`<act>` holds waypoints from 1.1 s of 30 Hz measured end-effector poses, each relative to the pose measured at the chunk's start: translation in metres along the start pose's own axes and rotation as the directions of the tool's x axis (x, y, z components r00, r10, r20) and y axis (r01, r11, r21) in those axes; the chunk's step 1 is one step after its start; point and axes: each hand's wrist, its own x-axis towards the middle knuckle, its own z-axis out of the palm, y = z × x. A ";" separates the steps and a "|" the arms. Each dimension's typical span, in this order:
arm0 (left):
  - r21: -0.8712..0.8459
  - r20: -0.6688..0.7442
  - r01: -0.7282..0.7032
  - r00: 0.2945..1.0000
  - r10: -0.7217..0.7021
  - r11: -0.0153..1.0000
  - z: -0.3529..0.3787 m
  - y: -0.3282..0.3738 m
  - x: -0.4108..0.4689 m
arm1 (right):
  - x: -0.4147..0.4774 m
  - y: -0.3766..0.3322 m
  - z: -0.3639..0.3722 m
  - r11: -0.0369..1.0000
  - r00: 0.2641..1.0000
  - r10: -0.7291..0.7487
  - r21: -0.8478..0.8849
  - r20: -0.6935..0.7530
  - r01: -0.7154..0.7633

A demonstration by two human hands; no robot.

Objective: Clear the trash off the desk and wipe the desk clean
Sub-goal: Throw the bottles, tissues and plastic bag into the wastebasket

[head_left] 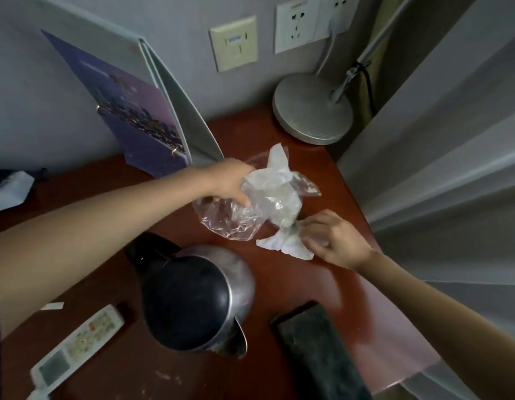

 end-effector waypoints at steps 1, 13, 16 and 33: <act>-0.086 0.021 0.035 0.999 -0.033 0.996 -0.002 0.000 -0.003 | 0.001 -0.003 -0.004 0.997 0.996 0.058 0.055 -0.073 -0.054; -0.334 -0.031 0.061 0.997 -0.076 0.941 -0.003 -0.018 -0.041 | 0.097 -0.068 -0.002 0.674 0.930 0.331 0.650 0.159 -0.351; -0.381 -0.047 0.026 0.998 -0.047 0.924 0.004 -0.020 -0.043 | 0.114 -0.069 0.001 0.659 0.888 0.450 0.636 0.095 -0.401; -0.350 -0.241 -0.201 0.963 0.119 0.915 -0.034 0.009 -0.068 | 0.051 -0.067 -0.093 0.706 0.698 0.707 0.181 -0.115 -0.685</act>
